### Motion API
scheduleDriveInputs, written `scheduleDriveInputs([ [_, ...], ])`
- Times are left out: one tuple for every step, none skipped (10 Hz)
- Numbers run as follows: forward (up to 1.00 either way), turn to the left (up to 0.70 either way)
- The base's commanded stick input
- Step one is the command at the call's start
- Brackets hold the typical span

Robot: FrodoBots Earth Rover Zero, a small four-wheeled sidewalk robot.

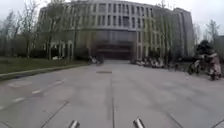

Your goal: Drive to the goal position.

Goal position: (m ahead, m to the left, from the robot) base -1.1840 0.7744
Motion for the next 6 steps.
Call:
scheduleDriveInputs([
  [0.0,0.0],
  [0.0,0.0],
  [0.0,0.0],
  [0.58,0.0],
  [0.7,0.0],
  [0.7,-0.07],
])
